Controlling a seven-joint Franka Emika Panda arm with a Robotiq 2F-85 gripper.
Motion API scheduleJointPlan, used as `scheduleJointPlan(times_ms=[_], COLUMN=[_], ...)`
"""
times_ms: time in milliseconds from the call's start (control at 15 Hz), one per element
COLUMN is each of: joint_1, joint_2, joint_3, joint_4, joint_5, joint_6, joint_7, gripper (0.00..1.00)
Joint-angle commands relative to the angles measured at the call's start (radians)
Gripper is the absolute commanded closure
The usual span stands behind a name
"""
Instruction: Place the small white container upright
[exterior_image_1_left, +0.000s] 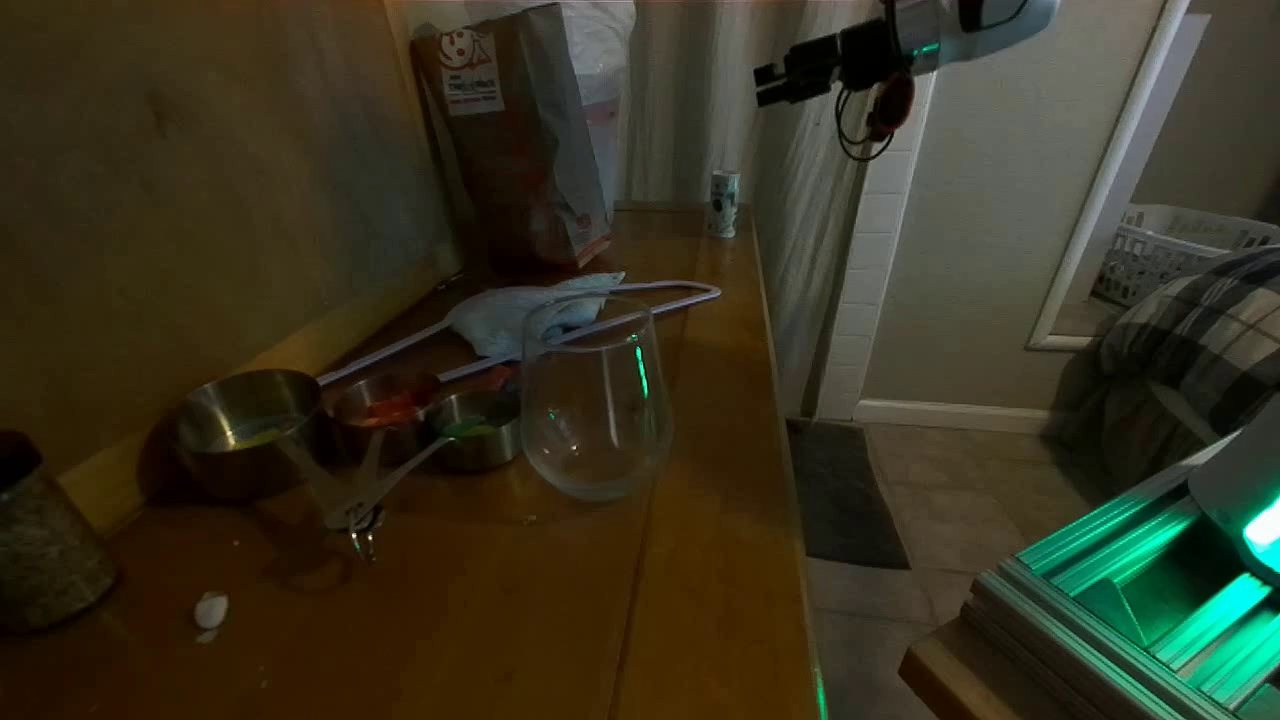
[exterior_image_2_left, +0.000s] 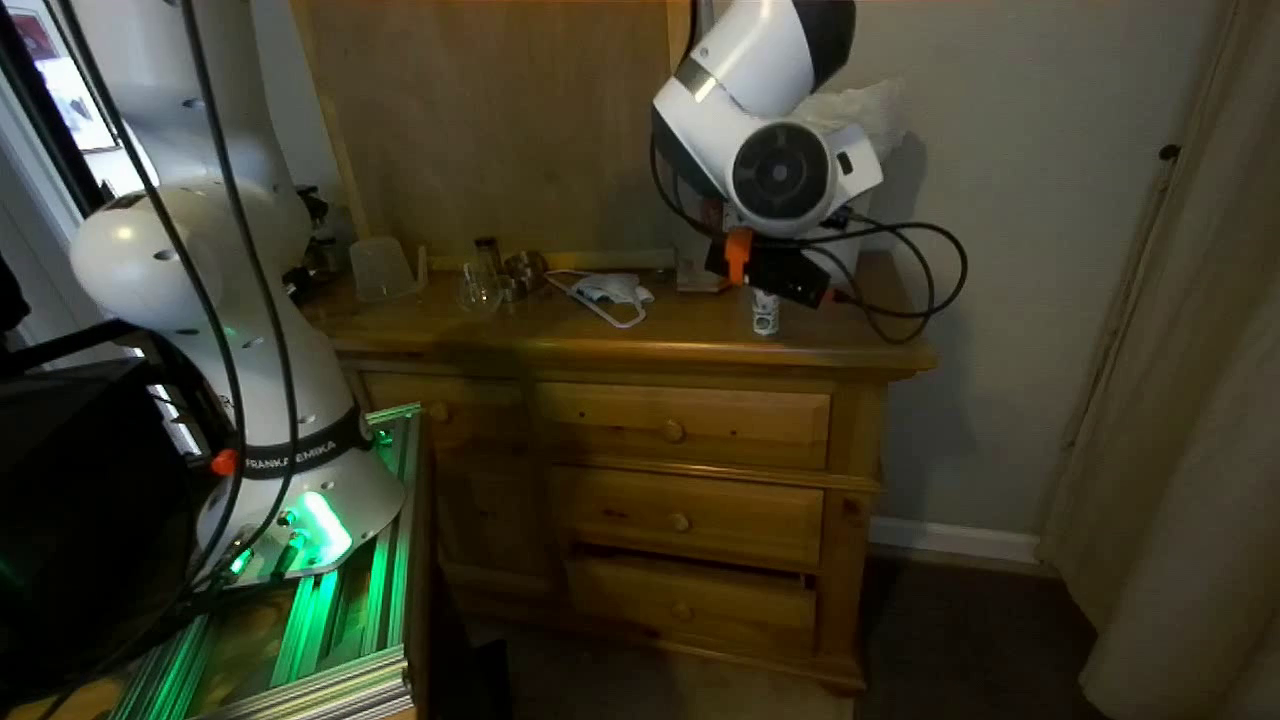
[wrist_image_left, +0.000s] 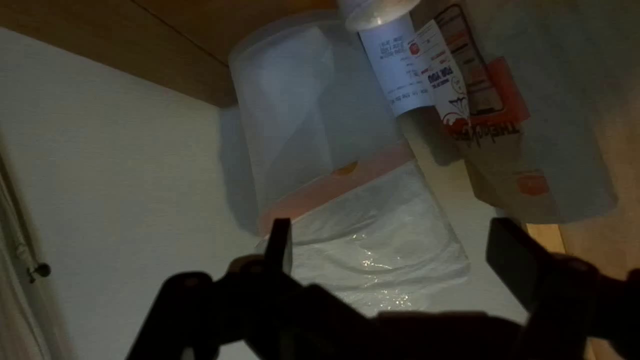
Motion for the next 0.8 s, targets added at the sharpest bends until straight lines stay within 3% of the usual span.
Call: scheduleJointPlan(times_ms=[0,267,400,467,533,733], joint_1=[0.032,0.034,0.03,0.028,0.029,0.036], joint_2=[-0.181,-0.297,-0.332,-0.344,-0.291,-0.32], joint_3=[0.015,0.067,0.091,0.096,0.079,0.088], joint_4=[-0.062,-0.106,-0.129,-0.137,-0.091,-0.115], joint_5=[-0.228,-0.492,-0.646,-0.729,-0.615,-0.696], joint_6=[0.173,0.323,0.36,0.323,0.316,0.317], joint_7=[0.22,0.495,0.642,0.725,0.602,0.691], gripper=[0.0,0.0,0.0,0.0,0.0,0.0])
